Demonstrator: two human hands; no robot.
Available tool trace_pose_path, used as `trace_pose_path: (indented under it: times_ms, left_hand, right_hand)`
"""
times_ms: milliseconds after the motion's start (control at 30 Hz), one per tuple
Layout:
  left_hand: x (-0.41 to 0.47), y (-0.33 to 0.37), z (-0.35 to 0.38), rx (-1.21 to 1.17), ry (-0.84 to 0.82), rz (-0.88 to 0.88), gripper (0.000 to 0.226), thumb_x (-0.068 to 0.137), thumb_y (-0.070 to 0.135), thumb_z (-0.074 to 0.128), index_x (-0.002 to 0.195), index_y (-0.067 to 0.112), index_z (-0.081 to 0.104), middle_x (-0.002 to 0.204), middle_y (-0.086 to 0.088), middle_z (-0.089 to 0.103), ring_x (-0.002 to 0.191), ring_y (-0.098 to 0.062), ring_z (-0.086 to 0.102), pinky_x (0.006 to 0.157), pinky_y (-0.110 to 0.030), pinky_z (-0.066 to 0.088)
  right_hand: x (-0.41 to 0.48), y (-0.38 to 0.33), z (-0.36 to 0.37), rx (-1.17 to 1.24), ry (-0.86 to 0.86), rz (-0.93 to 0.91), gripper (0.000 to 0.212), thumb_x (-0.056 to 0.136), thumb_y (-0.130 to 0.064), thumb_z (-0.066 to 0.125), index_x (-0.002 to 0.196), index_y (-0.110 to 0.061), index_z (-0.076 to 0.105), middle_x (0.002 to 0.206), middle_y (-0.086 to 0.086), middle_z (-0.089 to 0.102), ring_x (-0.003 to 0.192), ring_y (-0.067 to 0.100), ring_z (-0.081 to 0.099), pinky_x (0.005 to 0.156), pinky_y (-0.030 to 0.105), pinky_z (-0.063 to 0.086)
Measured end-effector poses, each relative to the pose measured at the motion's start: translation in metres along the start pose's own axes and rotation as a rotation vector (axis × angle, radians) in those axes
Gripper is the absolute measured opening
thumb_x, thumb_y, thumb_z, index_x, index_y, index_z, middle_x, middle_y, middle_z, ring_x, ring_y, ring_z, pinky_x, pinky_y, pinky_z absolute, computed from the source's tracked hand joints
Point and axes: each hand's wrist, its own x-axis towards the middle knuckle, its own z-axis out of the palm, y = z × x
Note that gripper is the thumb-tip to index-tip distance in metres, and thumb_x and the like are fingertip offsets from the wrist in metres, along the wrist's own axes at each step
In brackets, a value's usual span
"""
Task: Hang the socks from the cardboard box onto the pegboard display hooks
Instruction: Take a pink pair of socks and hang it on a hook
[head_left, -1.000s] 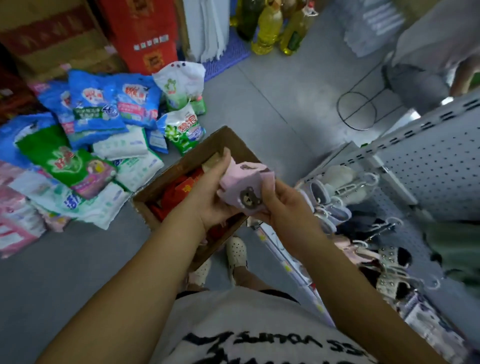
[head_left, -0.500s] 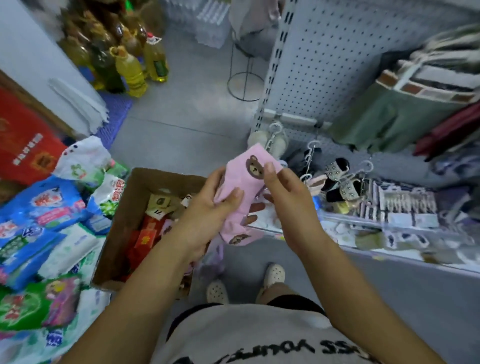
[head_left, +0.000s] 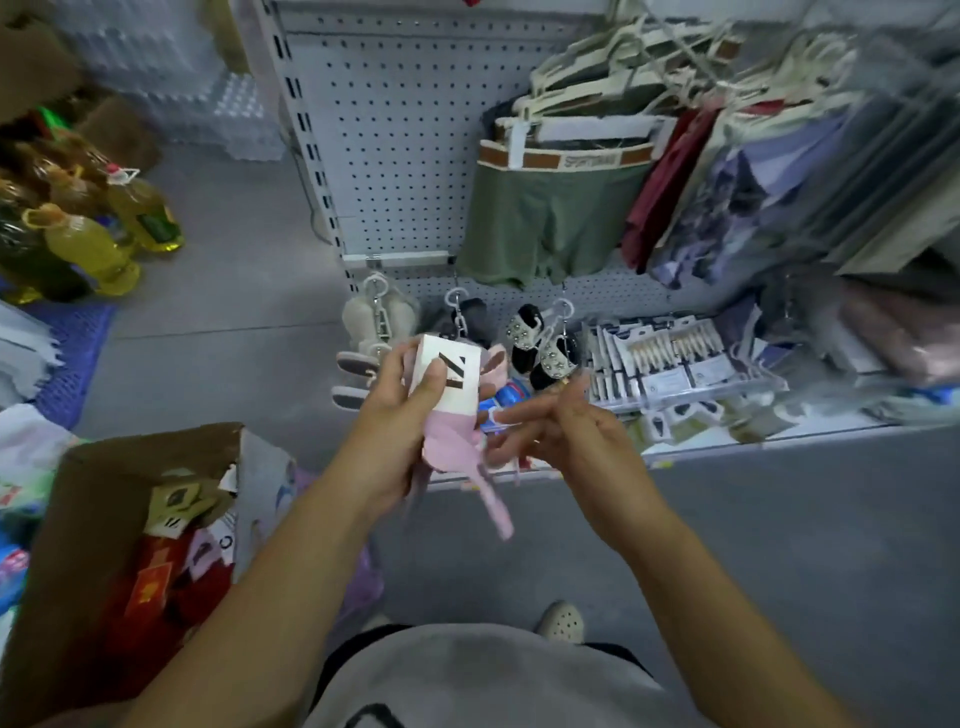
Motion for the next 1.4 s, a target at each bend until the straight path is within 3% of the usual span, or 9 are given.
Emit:
trace_pose_path:
  times_ms: [133, 233, 600, 767, 867, 933, 1033, 1200, 1400]
  left_hand:
    - [-0.002, -0.025, 0.065, 0.246, -0.127, 0.108, 0.035, 0.090, 0.045, 0.065, 0.124, 0.040, 0.058, 0.119, 0.015, 0.073, 0.107, -0.009, 0.070, 0.081, -0.024, 0.057]
    - [-0.005, -0.048, 0.114, 0.348, -0.204, 0.136, 0.031, 0.090, 0.055, 0.065, 0.120, 0.048, 0.059, 0.125, 0.014, 0.069, 0.116, -0.013, 0.066, 0.097, -0.038, 0.054]
    - [-0.027, -0.086, 0.228, 0.441, -0.315, 0.190, 0.034, 0.091, 0.045, 0.056, 0.123, 0.032, 0.054, 0.106, 0.027, 0.072, 0.095, 0.009, 0.067, 0.076, -0.008, 0.049]
    - [-0.026, -0.086, 0.240, 0.386, -0.219, 0.043, 0.048, 0.078, 0.073, 0.061, 0.110, 0.038, 0.066, 0.107, 0.011, 0.077, 0.095, -0.018, 0.075, 0.076, -0.039, 0.061]
    - [-0.020, -0.078, 0.242, 0.568, -0.184, -0.049, 0.056, 0.072, 0.089, 0.054, 0.100, 0.042, 0.067, 0.095, 0.020, 0.074, 0.095, -0.015, 0.070, 0.079, -0.039, 0.057]
    - [-0.019, -0.072, 0.245, 0.782, -0.211, -0.107, 0.059, 0.062, 0.100, 0.041, 0.093, 0.055, 0.065, 0.117, 0.019, 0.068, 0.110, -0.013, 0.062, 0.081, -0.037, 0.051]
    - [-0.020, -0.057, 0.259, 0.813, -0.260, 0.035, 0.046, 0.067, 0.097, 0.045, 0.096, 0.067, 0.064, 0.162, 0.011, 0.036, 0.147, -0.011, 0.035, 0.114, -0.044, 0.036]
    - [-0.015, -0.045, 0.282, 0.578, -0.374, 0.084, 0.033, 0.100, 0.048, 0.057, 0.102, 0.022, 0.076, 0.089, -0.001, 0.079, 0.070, -0.011, 0.071, 0.060, -0.024, 0.054]
    - [-0.001, -0.039, 0.288, 0.393, -0.272, 0.048, 0.031, 0.103, 0.044, 0.051, 0.095, 0.028, 0.075, 0.097, -0.012, 0.079, 0.082, -0.027, 0.073, 0.066, -0.038, 0.059]
  right_hand:
    - [-0.007, -0.009, -0.067, -0.060, 0.160, -0.091, 0.031, 0.099, -0.040, 0.057, 0.100, -0.015, 0.074, 0.093, 0.003, 0.078, 0.091, 0.012, 0.074, 0.077, 0.022, 0.056]
    - [-0.011, -0.012, -0.112, -0.083, 0.237, -0.115, 0.012, 0.096, -0.024, 0.067, 0.103, -0.017, 0.072, 0.092, -0.001, 0.076, 0.086, 0.007, 0.069, 0.077, 0.020, 0.056]
    - [-0.043, 0.004, -0.224, 0.057, 0.270, -0.141, 0.025, 0.086, -0.016, 0.079, 0.104, -0.016, 0.063, 0.096, 0.007, 0.069, 0.088, 0.015, 0.060, 0.078, 0.034, 0.053]
    - [-0.051, 0.005, -0.247, 0.274, 0.293, -0.147, 0.027, 0.088, -0.014, 0.074, 0.112, -0.017, 0.063, 0.104, 0.007, 0.073, 0.093, 0.017, 0.070, 0.077, 0.029, 0.057]
    - [-0.054, 0.000, -0.256, 0.335, 0.312, -0.138, 0.019, 0.093, -0.008, 0.065, 0.111, -0.015, 0.063, 0.102, 0.004, 0.075, 0.091, 0.014, 0.072, 0.073, 0.030, 0.060]
    - [-0.056, -0.005, -0.261, 0.307, 0.324, -0.154, 0.019, 0.096, -0.003, 0.061, 0.111, -0.014, 0.062, 0.103, 0.006, 0.072, 0.089, 0.015, 0.071, 0.073, 0.034, 0.061]
    - [-0.057, -0.015, -0.265, 0.255, 0.335, -0.179, 0.019, 0.096, -0.001, 0.060, 0.114, -0.010, 0.060, 0.101, 0.005, 0.072, 0.086, 0.014, 0.070, 0.073, 0.033, 0.060]
    - [-0.054, -0.027, -0.267, 0.233, 0.329, -0.224, 0.010, 0.099, -0.001, 0.057, 0.104, -0.010, 0.056, 0.087, -0.002, 0.076, 0.078, 0.010, 0.072, 0.063, 0.024, 0.057]
    - [-0.050, -0.041, -0.293, 0.147, 0.368, -0.268, 0.007, 0.102, -0.013, 0.055, 0.106, -0.019, 0.053, 0.086, 0.000, 0.077, 0.076, 0.015, 0.071, 0.058, 0.032, 0.060]
